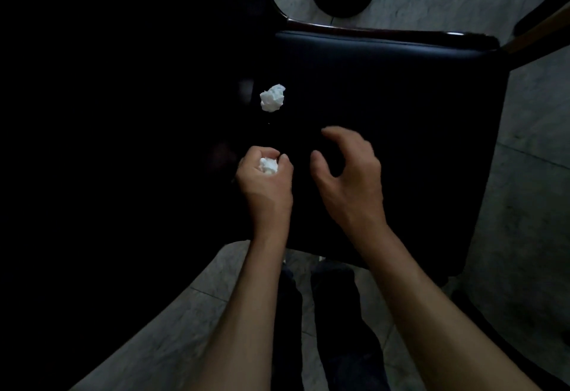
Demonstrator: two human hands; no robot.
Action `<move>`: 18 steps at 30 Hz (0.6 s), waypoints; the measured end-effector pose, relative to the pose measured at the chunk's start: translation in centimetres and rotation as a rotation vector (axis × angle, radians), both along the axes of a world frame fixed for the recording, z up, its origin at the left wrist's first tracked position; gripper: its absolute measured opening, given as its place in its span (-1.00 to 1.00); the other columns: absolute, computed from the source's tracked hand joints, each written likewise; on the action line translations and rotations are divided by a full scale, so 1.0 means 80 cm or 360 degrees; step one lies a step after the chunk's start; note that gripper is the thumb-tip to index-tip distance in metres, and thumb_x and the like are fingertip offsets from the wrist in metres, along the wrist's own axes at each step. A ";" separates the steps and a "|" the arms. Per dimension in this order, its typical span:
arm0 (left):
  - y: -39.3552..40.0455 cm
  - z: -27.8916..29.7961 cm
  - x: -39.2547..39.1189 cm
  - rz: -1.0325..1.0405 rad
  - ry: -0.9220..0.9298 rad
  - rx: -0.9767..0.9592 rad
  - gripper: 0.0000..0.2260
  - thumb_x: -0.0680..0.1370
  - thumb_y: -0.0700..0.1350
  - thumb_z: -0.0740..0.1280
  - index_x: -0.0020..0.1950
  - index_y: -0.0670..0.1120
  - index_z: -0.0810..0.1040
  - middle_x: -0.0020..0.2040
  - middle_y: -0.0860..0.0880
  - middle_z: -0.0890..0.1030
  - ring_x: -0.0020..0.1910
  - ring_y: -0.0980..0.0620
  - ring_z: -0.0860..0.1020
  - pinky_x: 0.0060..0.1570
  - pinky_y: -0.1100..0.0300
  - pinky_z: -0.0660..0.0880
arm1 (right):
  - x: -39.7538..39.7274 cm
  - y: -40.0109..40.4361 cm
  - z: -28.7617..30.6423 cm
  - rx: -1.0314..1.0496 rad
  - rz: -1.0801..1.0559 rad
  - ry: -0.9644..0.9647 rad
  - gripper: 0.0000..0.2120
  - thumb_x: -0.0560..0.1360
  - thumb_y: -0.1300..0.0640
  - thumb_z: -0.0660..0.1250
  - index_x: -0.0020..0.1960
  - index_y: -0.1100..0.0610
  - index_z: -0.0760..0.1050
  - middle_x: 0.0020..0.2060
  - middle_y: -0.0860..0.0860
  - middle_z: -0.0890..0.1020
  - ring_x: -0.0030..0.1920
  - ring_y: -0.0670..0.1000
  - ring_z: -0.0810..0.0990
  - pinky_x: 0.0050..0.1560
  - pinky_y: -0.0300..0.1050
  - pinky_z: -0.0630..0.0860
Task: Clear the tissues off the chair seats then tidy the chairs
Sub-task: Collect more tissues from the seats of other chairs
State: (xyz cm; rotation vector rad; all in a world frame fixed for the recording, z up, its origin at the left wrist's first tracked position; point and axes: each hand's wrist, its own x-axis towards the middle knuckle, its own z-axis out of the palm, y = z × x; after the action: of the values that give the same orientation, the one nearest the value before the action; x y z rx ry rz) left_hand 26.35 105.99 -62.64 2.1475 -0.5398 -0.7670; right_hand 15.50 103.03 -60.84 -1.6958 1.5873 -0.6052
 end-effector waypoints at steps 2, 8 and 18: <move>-0.005 -0.010 0.005 -0.0051 -0.0118 0.0014 -0.95 0.42 -0.10 0.42 -0.19 0.01 0.56 -0.23 -0.05 0.61 -0.31 0.02 0.58 -0.37 0.17 0.50 | 0.008 -0.025 -0.011 -0.0003 0.0096 0.0088 -0.56 0.50 0.06 0.34 0.35 0.15 0.45 0.32 0.07 0.51 0.33 0.07 0.44 0.31 0.06 0.42; -0.017 -0.029 0.007 -0.0092 -0.0193 0.0034 -0.93 0.43 -0.12 0.43 -0.19 0.01 0.56 -0.21 -0.04 0.61 -0.26 0.01 0.59 -0.30 0.18 0.51 | 0.047 -0.095 -0.050 0.0039 0.0397 0.0120 -0.39 0.46 0.17 0.43 0.47 0.14 0.35 0.45 0.14 0.37 0.43 0.18 0.31 0.43 0.05 0.30; -0.033 -0.052 0.012 -0.0097 -0.0153 0.0063 -0.96 0.39 -0.14 0.37 -0.26 -0.04 0.53 -0.30 -0.10 0.58 -0.33 -0.06 0.56 -0.35 0.01 0.52 | 0.094 -0.131 -0.112 -0.0084 0.0915 0.0250 -0.67 0.56 0.24 0.31 0.32 0.15 0.53 0.43 0.19 0.41 0.48 0.23 0.29 0.40 0.17 0.33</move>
State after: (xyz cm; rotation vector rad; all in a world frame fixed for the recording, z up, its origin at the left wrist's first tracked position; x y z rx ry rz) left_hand 27.34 103.34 -66.78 2.2220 -0.6479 -0.7155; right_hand 23.03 92.53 -69.77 -2.1556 1.1006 -0.2257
